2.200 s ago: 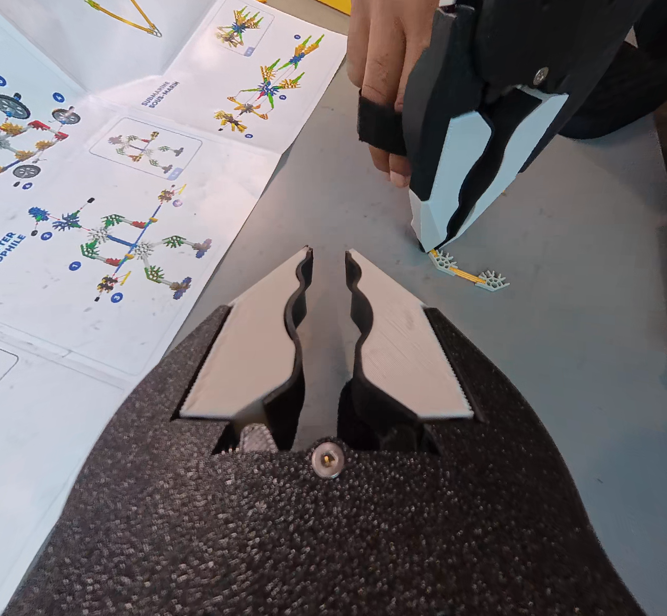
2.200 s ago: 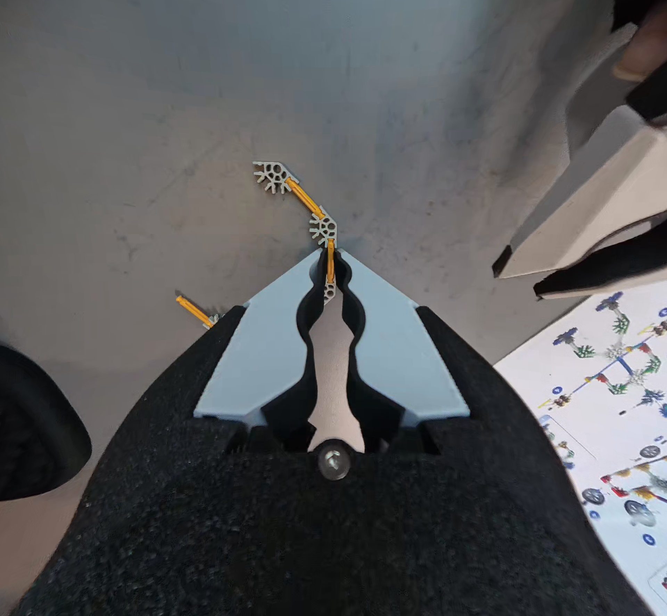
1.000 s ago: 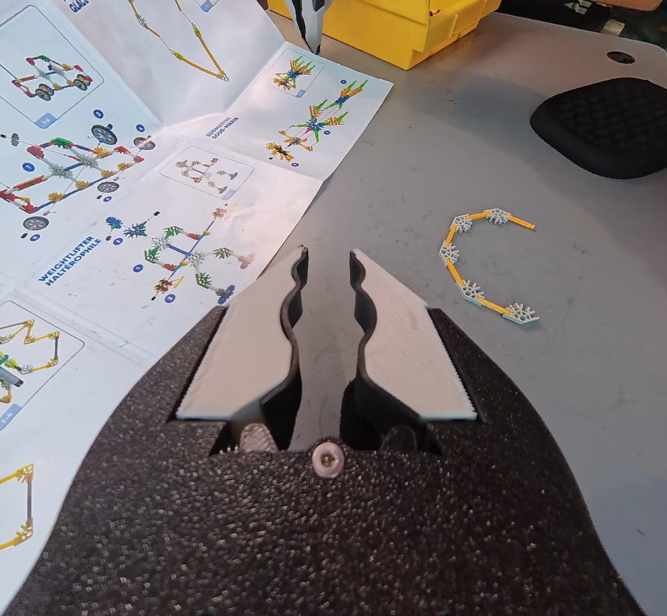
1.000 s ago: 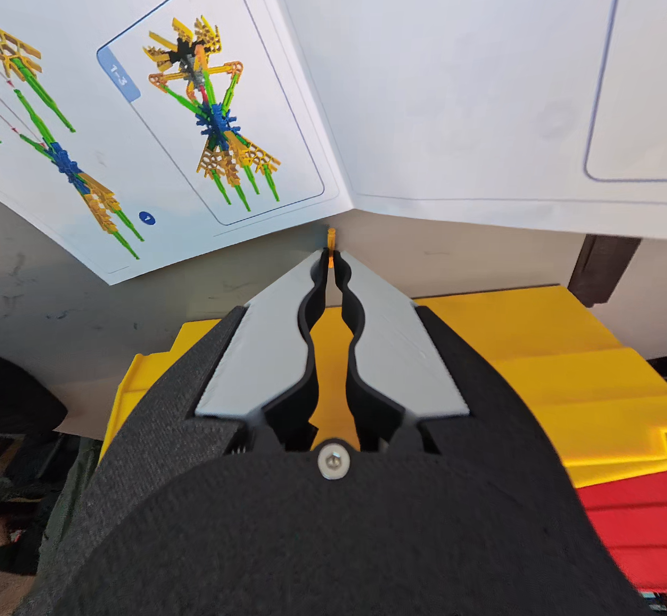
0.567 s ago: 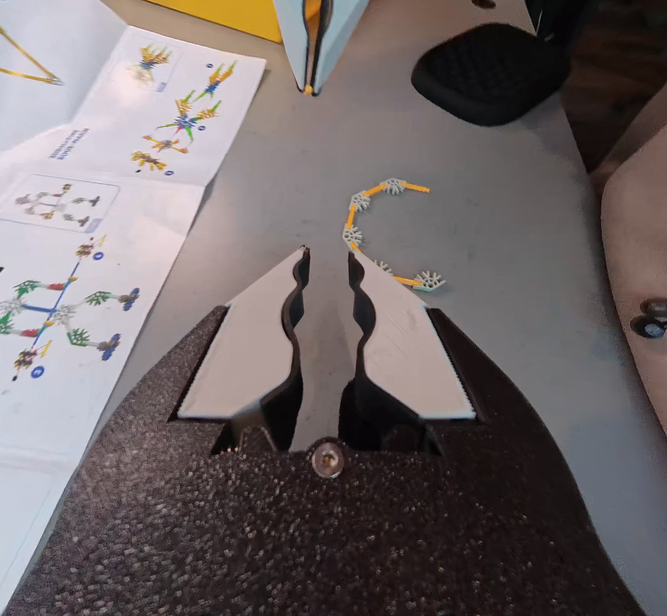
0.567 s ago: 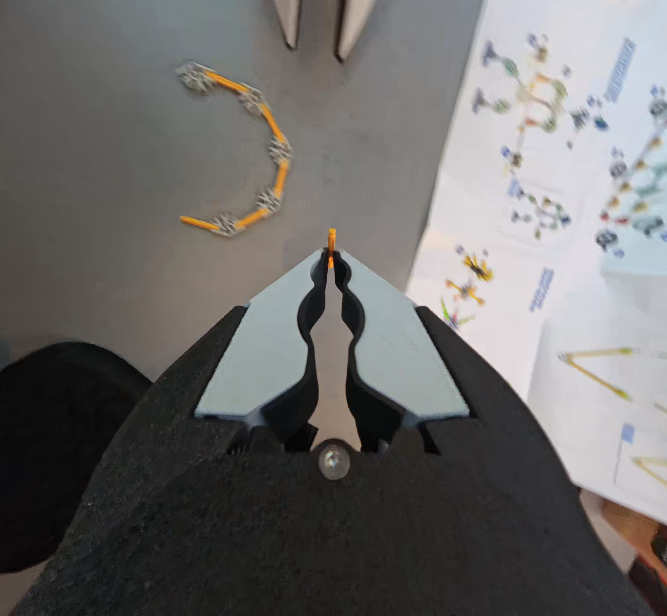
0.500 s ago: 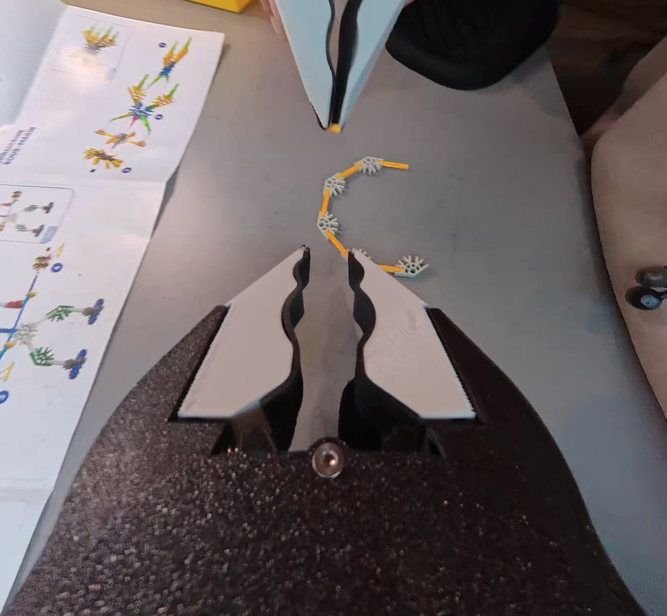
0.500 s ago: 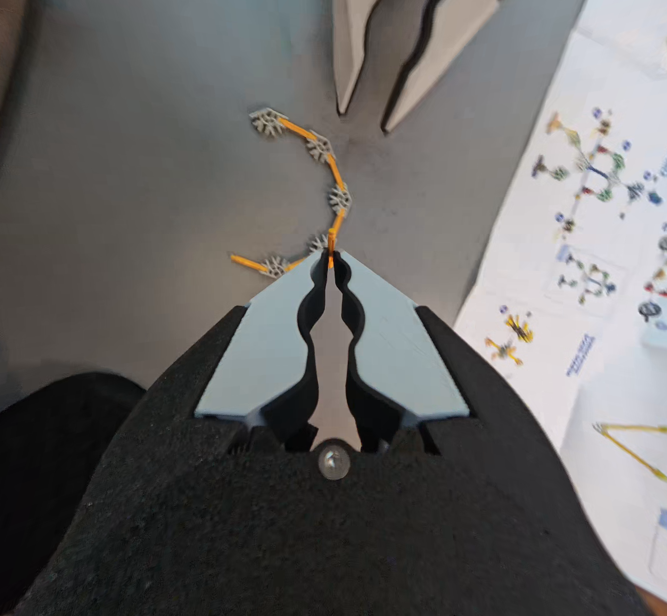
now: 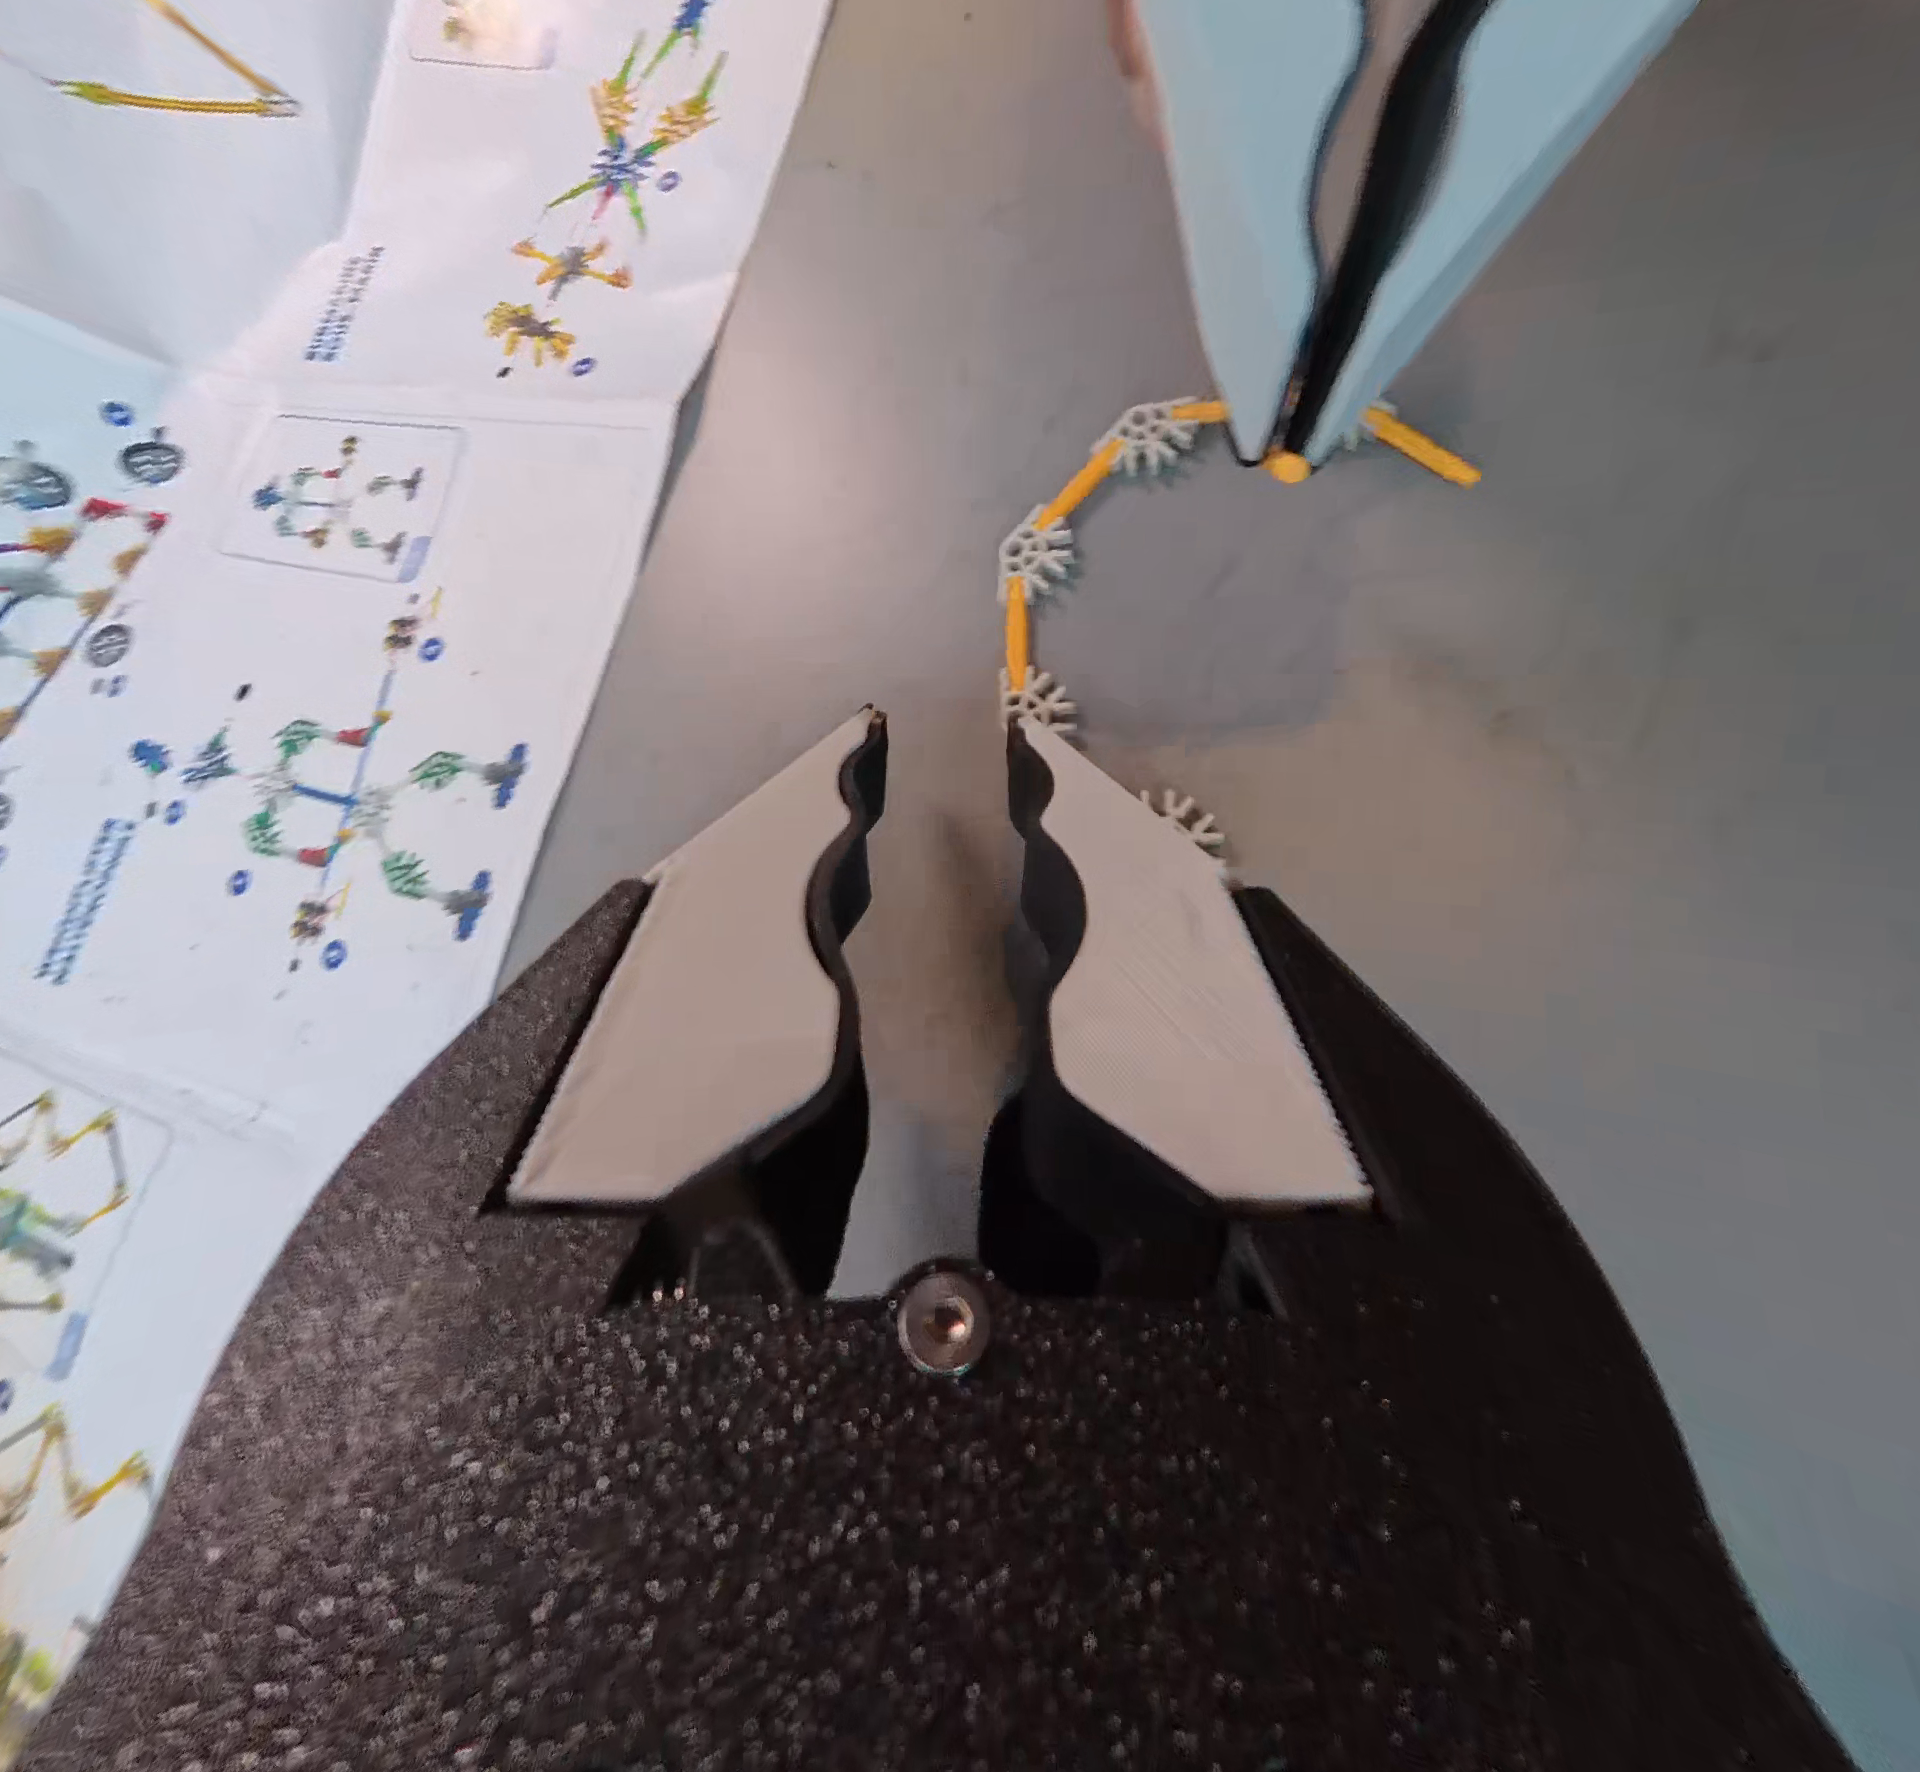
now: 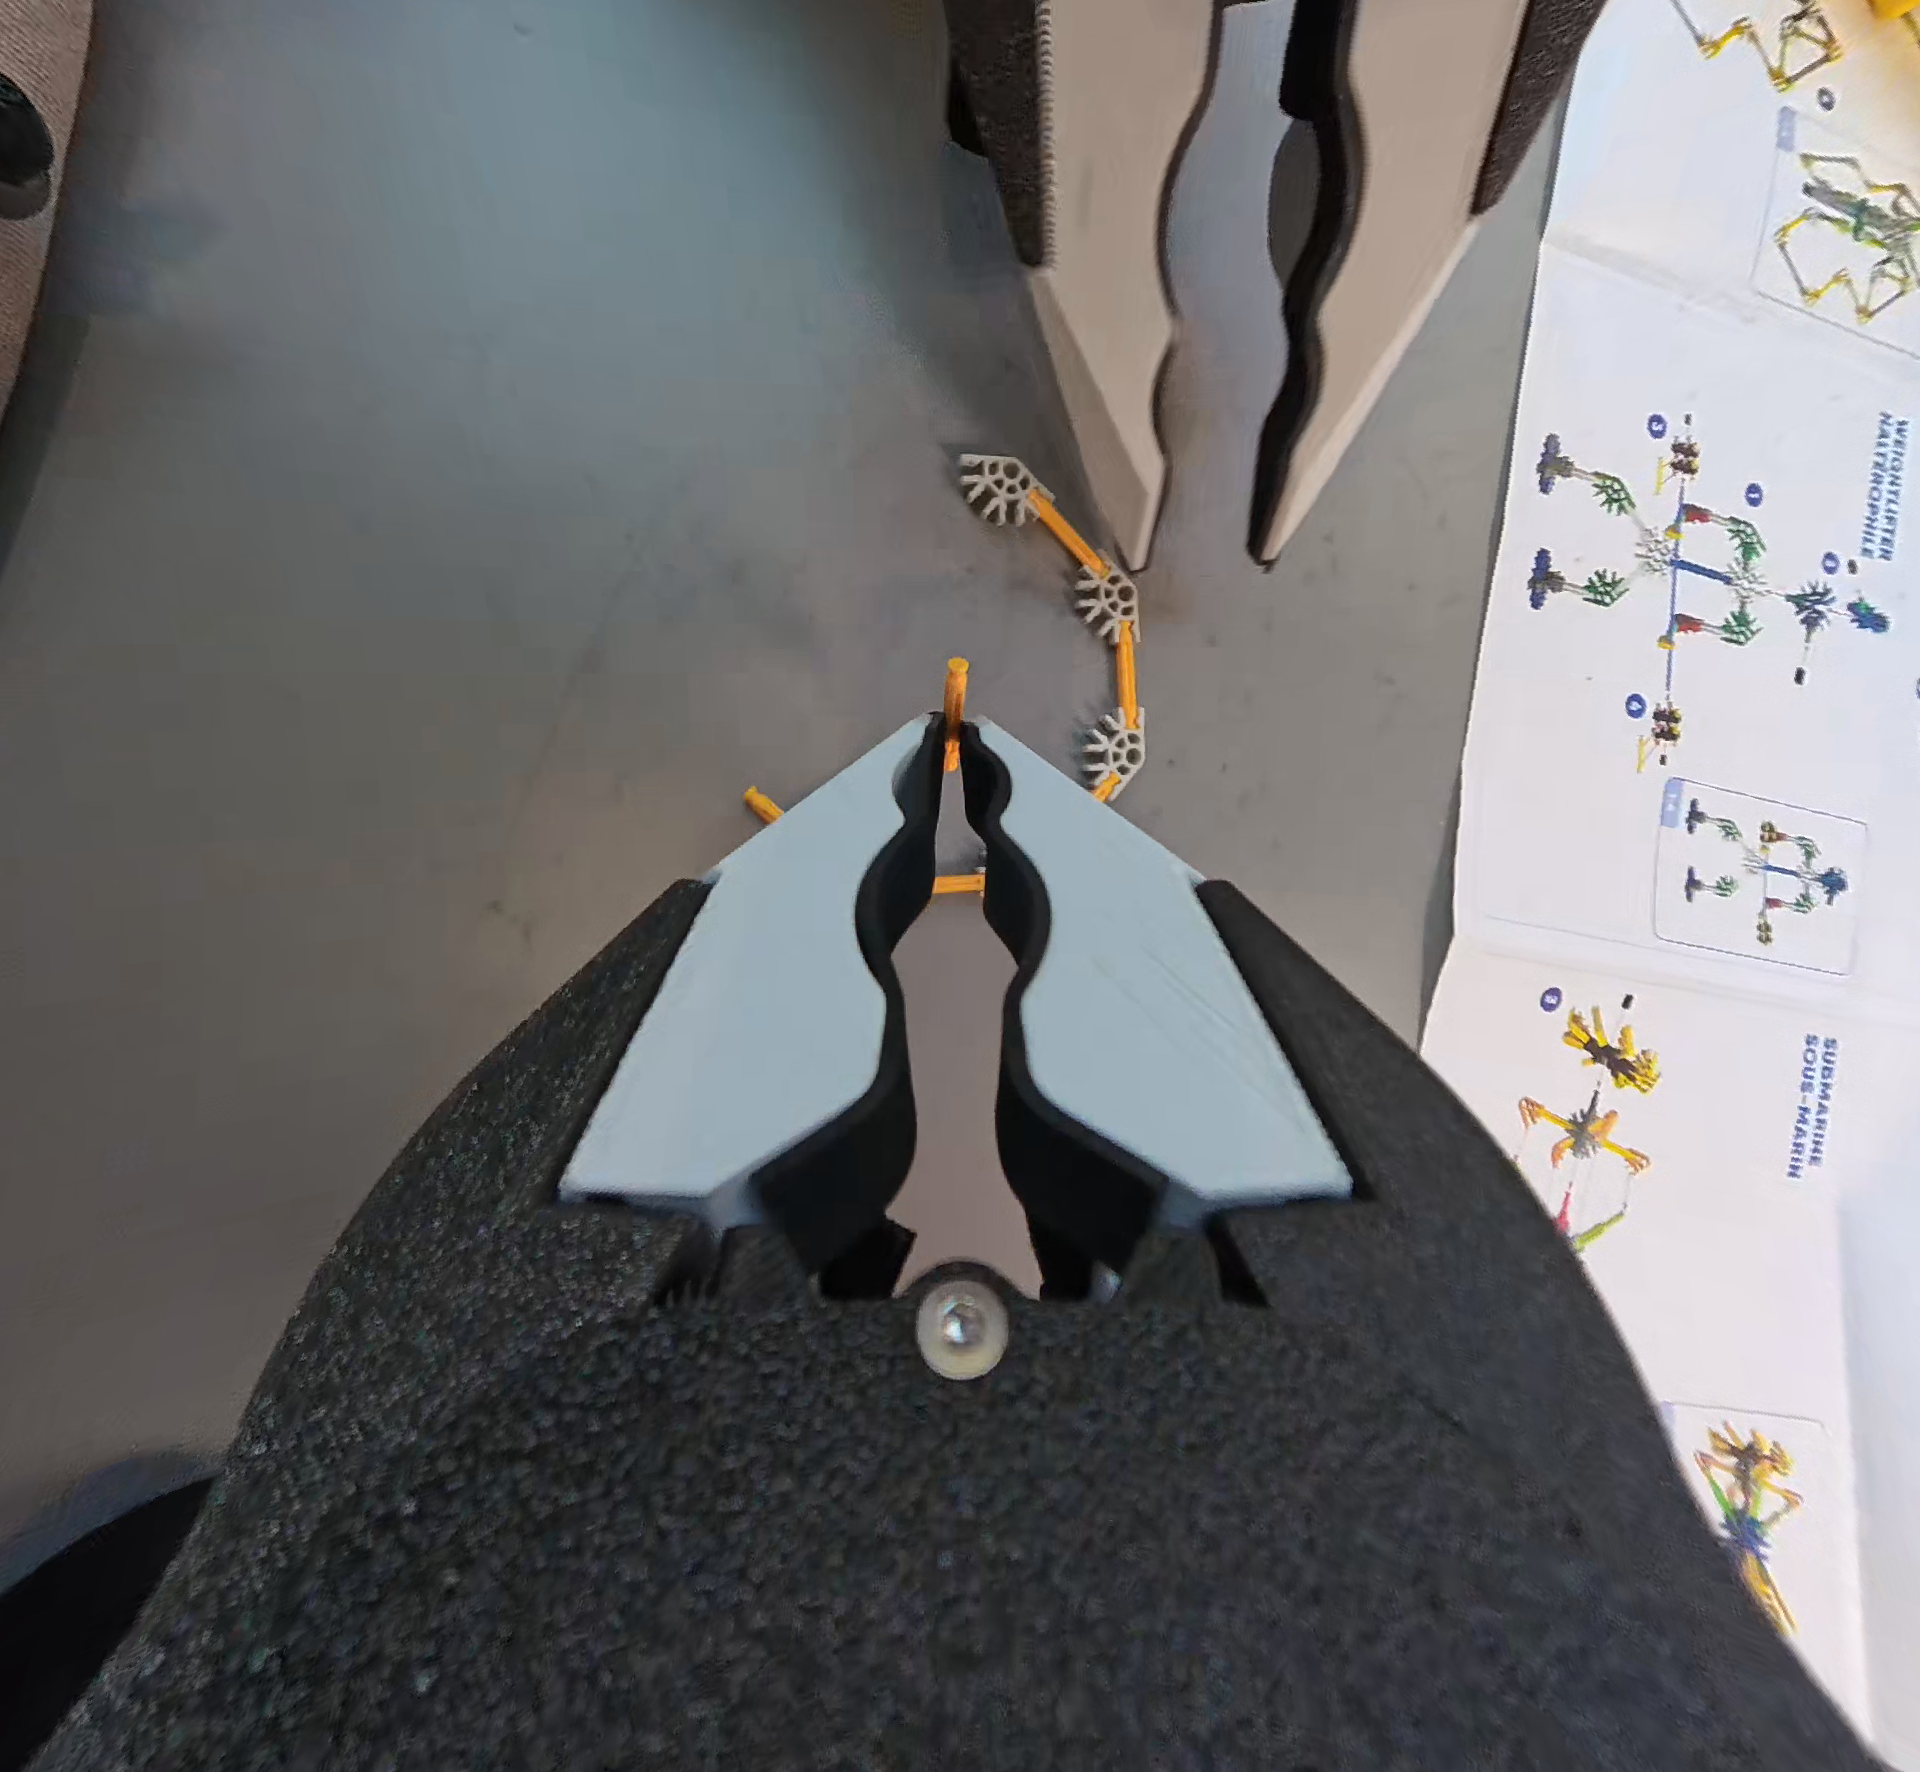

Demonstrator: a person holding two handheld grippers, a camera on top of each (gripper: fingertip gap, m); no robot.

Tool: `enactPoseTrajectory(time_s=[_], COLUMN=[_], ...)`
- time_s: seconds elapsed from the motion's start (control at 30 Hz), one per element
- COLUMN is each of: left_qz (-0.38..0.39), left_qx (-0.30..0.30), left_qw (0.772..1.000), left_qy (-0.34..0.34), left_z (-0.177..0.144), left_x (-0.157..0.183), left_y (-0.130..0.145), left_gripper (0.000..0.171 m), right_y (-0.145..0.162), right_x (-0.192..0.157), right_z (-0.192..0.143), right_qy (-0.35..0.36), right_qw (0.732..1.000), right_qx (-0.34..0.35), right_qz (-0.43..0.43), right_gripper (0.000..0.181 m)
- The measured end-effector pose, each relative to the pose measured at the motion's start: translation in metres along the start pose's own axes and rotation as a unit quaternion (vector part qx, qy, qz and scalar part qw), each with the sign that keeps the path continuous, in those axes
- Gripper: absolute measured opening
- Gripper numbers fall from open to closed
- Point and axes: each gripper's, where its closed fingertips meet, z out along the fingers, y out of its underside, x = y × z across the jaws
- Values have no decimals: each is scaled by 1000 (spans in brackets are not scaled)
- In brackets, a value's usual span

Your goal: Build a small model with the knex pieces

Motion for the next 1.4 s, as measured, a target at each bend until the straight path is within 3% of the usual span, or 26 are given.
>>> enactPoseTrajectory(time_s=[0.07,0.13,0.17,0.23,0.3,0.33,0.37,0.57,0.77,0.9,1.0,1.23,1.4], left_qz=[-22,-52,-65,-77,-84,-75,-56,-31,-37,-63,-50,-67,-65], left_qx=[7,25,33,40,9,-11,-31,-17,13,71,78,50,37], left_qw=[999,997,997,993,979,977,979,989,998,988,983,987,989], left_qy=[-44,-45,-22,85,188,200,193,142,39,123,158,139,126], left_z=[-4,-11,-15,-23,-29,-26,-21,-12,-10,-28,-34,-23,-22], left_x=[-22,-31,-29,-2,28,35,37,24,-16,3,18,14,9], left_y=[2,0,-2,-4,5,12,20,17,13,-6,-11,-4,1], left_gripper=[22,20,20,20,22,24,27,18,13,14,14,0,0], right_y=[-4,-8,-11,-18,-21,-22,-22,-21,-19,-27,-30,-29,-38], right_x=[5,10,13,16,22,25,29,40,38,35,36,39,41], right_z=[3,7,9,14,17,18,17,11,21,31,39,44,37], right_qy=[11,18,19,16,15,16,19,23,-19,-41,-43,-34,-37], right_qw=[1000,1000,1000,1000,1000,1000,999,999,998,994,993,994,996], right_qx=[11,15,17,23,19,16,13,14,-14,-19,-23,-15,23], right_qz=[5,7,3,-7,-16,-21,-24,-27,-60,-96,-109,-99,-81], right_gripper=[2,2,2,2,2,2,2,2,2,2,2,2,0])
